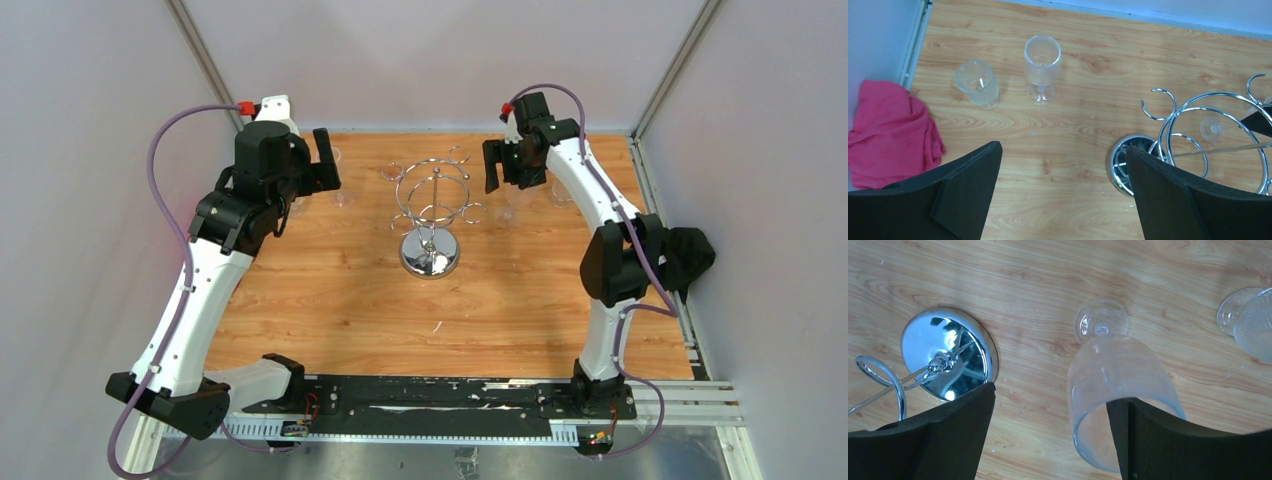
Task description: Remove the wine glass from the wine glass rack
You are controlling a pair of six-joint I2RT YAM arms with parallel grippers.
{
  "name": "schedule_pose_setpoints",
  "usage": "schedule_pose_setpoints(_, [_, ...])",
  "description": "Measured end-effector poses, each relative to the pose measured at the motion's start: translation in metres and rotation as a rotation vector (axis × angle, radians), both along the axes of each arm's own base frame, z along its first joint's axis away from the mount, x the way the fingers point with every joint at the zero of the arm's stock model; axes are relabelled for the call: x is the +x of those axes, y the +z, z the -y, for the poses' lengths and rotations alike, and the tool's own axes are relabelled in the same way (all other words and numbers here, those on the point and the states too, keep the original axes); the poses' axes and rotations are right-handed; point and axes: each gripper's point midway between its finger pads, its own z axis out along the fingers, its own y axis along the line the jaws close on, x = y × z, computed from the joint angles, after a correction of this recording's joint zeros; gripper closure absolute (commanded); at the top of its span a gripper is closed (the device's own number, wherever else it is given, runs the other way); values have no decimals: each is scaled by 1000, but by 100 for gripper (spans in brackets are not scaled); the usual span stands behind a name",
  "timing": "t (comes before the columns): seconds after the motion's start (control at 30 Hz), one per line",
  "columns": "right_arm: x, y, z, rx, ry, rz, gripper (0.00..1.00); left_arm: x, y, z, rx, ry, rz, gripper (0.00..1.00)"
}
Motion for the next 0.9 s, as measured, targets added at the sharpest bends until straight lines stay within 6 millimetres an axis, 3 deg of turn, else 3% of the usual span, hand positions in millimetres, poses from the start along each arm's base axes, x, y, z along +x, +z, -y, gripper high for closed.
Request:
schedule_pose_setpoints(0.4, [-14,51,3,30,2,99,13,0,0,1,-2,-4,-1,0])
schedule_pose_setpoints(0.67, [-30,97,3,49,5,205,10,0,0,3,-7,-14,-2,0])
schedule_pose_setpoints(0.9, [-53,144,19,47,-45,335,7,-1,-1,4,-16,-23,9,0])
